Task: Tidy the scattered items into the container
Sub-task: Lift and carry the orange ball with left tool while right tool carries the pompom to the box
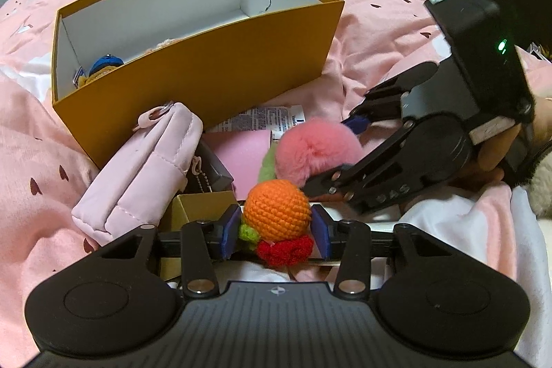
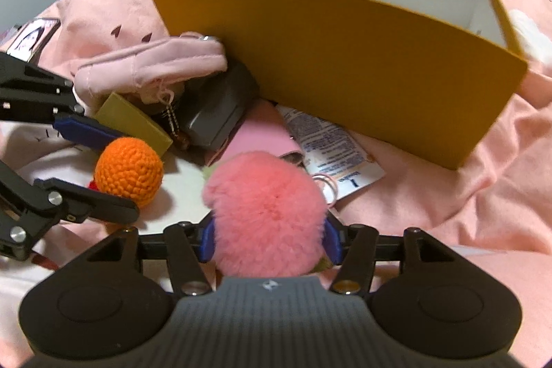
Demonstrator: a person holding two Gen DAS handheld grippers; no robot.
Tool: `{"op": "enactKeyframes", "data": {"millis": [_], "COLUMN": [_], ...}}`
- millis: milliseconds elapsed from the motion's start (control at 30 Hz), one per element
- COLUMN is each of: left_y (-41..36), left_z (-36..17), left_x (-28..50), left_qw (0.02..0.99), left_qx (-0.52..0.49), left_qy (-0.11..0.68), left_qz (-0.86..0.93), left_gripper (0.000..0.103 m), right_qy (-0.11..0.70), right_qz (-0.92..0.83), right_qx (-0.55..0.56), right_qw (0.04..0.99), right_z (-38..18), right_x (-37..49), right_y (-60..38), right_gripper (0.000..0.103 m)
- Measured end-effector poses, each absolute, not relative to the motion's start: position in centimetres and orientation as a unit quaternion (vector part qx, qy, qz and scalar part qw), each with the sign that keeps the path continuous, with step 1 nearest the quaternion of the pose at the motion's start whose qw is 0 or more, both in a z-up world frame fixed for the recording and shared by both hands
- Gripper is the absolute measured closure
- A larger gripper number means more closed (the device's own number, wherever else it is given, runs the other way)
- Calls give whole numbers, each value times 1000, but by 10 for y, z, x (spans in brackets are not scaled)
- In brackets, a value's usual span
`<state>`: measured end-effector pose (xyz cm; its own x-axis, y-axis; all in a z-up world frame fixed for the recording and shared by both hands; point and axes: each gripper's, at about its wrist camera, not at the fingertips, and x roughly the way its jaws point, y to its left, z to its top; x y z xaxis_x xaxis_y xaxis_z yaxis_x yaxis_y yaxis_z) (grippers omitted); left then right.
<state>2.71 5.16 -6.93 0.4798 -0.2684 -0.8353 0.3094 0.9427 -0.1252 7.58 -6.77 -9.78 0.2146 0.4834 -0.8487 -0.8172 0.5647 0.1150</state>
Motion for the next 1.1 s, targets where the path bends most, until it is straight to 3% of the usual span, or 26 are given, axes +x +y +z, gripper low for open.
{"op": "enactKeyframes", "data": {"millis": [67, 167, 267, 767, 1100], "left_y": [52, 53, 54, 66, 73], "left_z": [-69, -68, -67, -43, -13], "left_x": [27, 27, 27, 29, 44], "left_qw": [861, 862, 864, 884, 906], "left_qx": [18, 16, 13, -28, -23], "left_qy": [481, 479, 478, 442, 400], "left_qz": [-166, -163, -160, -153, -137], "left_gripper": [53, 53, 53, 53, 53], "right_qy": [451, 438, 438, 420, 359], "right_qz": [432, 432, 431, 460, 488], "right_qx": [-196, -209, -205, -118, -104], "right_qw": [756, 760, 762, 773, 789], "right_z": [-102, -102, -101, -53, -5], "right_x": [74, 70, 71, 81, 90], "right_y": [-63, -61, -63, -88, -83], "right_gripper": [41, 55, 57, 58, 58]}}
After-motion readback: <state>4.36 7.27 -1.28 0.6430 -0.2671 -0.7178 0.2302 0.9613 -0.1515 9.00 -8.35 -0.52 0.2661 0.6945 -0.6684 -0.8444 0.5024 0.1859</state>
